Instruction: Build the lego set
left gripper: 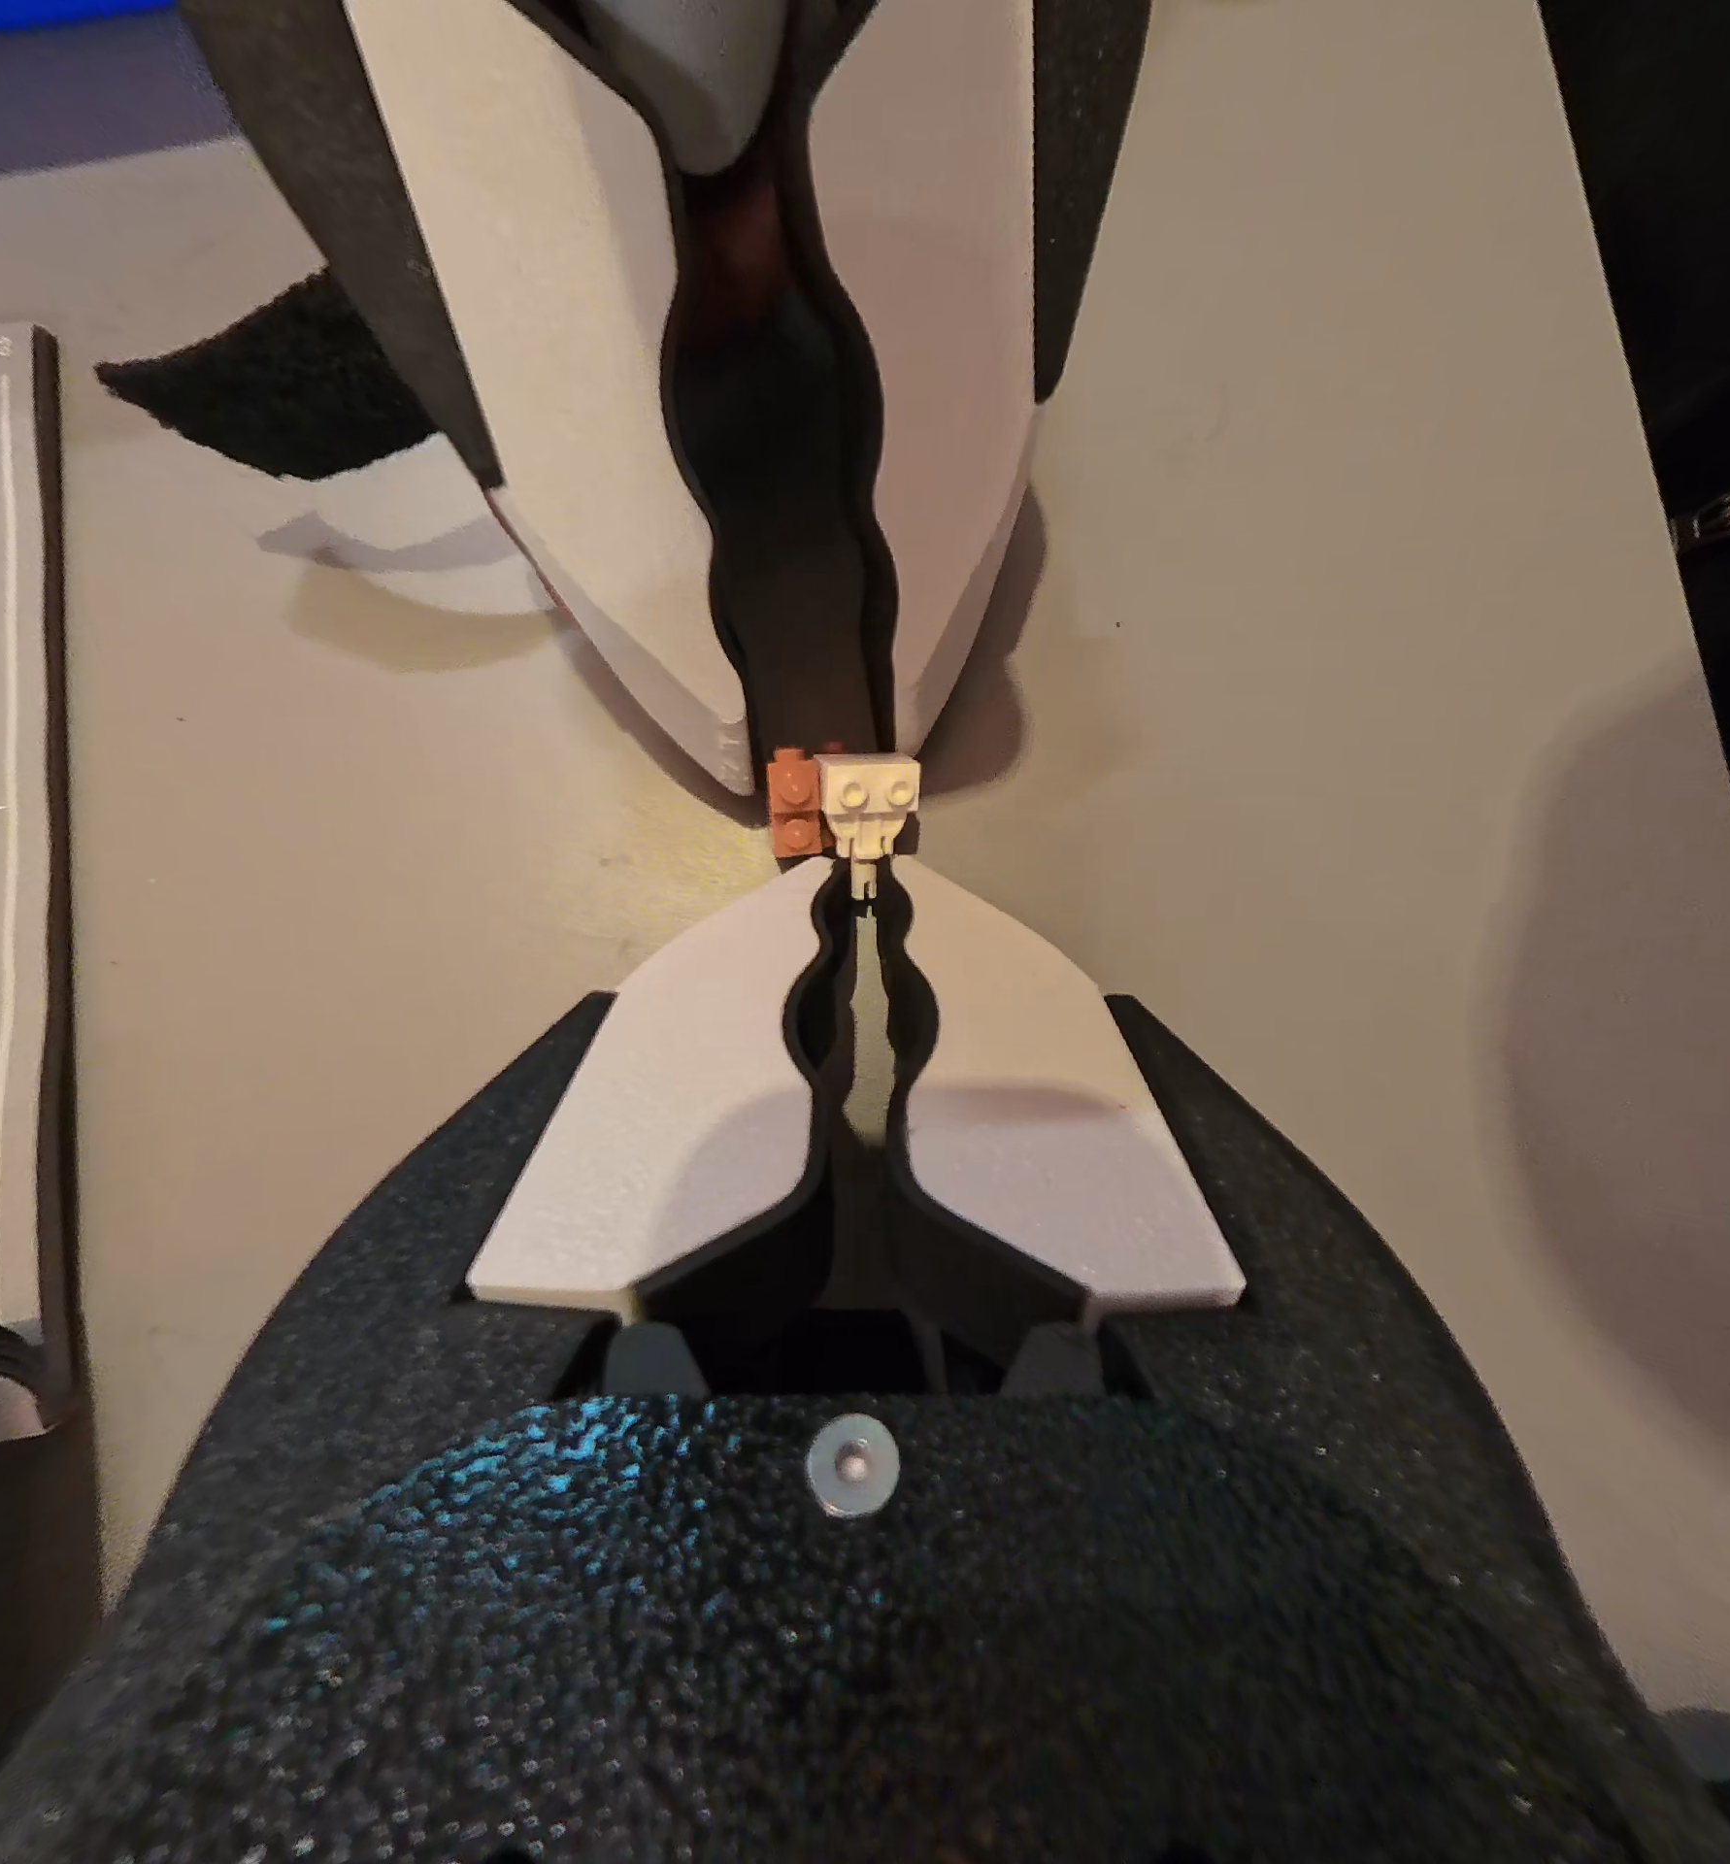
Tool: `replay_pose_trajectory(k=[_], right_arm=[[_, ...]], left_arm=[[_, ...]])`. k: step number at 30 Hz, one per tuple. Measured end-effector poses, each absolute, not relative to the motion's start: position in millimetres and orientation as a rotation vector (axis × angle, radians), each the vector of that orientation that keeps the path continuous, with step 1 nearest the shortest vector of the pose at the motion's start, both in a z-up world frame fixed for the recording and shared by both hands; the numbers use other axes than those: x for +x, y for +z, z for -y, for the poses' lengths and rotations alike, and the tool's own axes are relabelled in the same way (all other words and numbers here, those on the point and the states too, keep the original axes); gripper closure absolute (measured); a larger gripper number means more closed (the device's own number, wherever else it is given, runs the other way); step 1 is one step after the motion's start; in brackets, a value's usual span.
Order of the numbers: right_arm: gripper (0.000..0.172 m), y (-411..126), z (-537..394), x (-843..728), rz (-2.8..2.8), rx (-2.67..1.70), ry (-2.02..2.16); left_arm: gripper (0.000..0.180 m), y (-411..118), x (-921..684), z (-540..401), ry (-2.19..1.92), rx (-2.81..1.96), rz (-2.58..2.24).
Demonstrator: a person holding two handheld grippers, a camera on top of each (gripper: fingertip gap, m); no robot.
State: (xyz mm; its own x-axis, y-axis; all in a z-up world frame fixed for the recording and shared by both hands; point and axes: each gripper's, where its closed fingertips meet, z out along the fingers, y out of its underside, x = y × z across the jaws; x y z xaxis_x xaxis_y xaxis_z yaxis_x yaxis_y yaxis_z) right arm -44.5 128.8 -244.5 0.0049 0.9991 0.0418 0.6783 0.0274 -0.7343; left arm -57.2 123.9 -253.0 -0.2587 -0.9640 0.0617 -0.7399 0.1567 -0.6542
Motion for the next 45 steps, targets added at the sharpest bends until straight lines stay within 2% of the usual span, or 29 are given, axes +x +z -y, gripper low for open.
replay_pose_trajectory(k=[14, 18, 28, 34, 39, 45], right_arm=[[0.145, -245.8, -128.4, -46.1, 1.742, -1.685, 0.665], [0.136, -247.0, -125.4, -45.1, 1.76, -1.694, 0.687], [0.129, -244.4, -126.2, -49.8, 1.7, -1.75, 0.728], [0.131, -241.0, -124.9, -54.3, 1.653, -1.774, 0.749], [0.143, -243.7, -128.7, -52.4, 1.623, -1.826, 0.725], [0.143, -245.7, -128.2, -51.3, 1.629, -1.839, 0.707]], left_arm=[[0.176, -253.2, -58.6, -122.3, -0.86, -1.677, -2.059], [0.176, -253.1, -57.9, -121.0, -0.854, -1.679, -2.064], [0.176, -253.2, -58.5, -121.7, -0.82, -1.716, -2.06], [0.176, -253.4, -59.6, -121.9, -0.787, -1.738, -2.061], [0.176, -253.5, -60.1, -123.2, -0.764, -1.74, -2.062], [0.176, -251.3, -59.7, -123.4, -0.784, -1.743, -2.049]])
